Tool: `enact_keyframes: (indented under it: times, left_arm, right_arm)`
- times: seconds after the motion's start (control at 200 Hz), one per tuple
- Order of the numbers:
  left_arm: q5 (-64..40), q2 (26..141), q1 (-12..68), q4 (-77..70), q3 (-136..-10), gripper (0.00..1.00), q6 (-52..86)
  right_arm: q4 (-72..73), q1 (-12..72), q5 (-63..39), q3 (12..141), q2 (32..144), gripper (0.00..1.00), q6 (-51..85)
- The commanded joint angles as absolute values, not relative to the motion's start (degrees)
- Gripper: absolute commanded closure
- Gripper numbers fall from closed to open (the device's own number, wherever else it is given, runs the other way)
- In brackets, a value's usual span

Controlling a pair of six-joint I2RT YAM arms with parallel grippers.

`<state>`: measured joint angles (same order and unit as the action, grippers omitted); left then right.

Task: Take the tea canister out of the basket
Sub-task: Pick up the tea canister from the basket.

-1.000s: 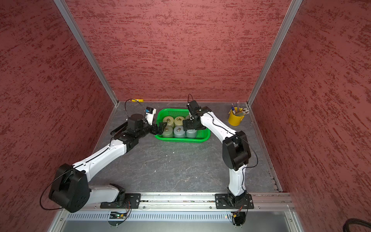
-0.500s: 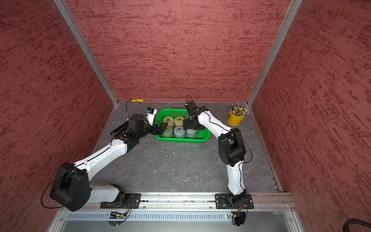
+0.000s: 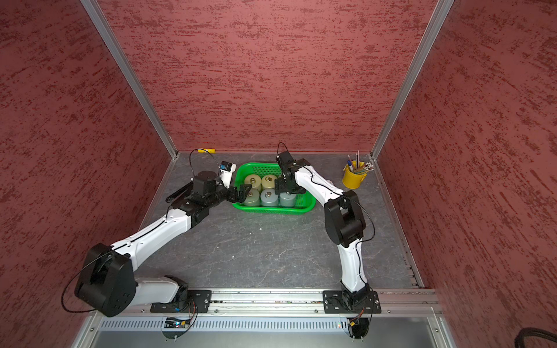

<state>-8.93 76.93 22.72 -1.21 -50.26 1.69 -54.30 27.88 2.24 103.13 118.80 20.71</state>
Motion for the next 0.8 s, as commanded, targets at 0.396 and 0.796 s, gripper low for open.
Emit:
enact_keyframes:
  times: [0.396, 0.796]
  left_arm:
    - [-9.2, 76.84, 23.03, -1.11, -49.54, 0.0, 1.15]
    - [-9.27, 77.17, 23.2, -0.85, -49.99, 0.0, 1.25]
  right_arm:
    - [-56.43, 26.98, 5.8, 101.3, 119.45, 0.07, 19.52]
    - [-56.96, 26.94, 5.91, 101.95, 120.74, 0.09, 18.89]
